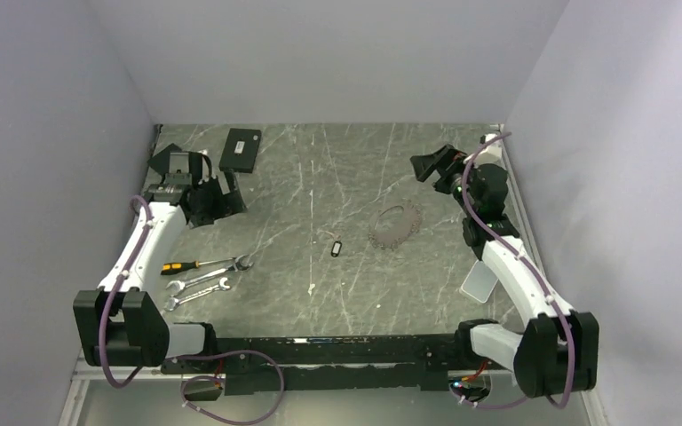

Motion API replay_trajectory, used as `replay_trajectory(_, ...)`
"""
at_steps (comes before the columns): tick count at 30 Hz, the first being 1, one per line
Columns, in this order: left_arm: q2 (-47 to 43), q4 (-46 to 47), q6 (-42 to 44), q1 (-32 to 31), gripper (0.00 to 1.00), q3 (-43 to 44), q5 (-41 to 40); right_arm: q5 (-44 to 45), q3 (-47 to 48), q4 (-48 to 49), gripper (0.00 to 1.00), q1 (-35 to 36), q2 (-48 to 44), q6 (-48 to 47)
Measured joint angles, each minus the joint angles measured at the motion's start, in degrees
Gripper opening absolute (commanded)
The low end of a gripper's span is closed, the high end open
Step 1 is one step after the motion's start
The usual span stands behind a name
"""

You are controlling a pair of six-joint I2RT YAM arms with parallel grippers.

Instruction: Put the keys on the keyring

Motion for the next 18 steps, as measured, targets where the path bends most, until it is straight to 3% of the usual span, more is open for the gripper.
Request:
replay_trajectory(5,0.0,-0.1,2.8,-4.7,0.96,0.0,0.0,0.0,2.4,-3.2,1.00,3.5,7.0,0.0)
replay_trajectory(12,0.0,0.1,5.4,-8.0,0.90,0.0,1.8,5.9,9.3,-14.4,0.95,16.8,16.1,-6.6)
replay_trajectory(18,0.0,0.6,6.8,-9.4,0.87,0.0,3.4,8.7,11.6,-21.6,0.92,20.3,22.1,-7.4)
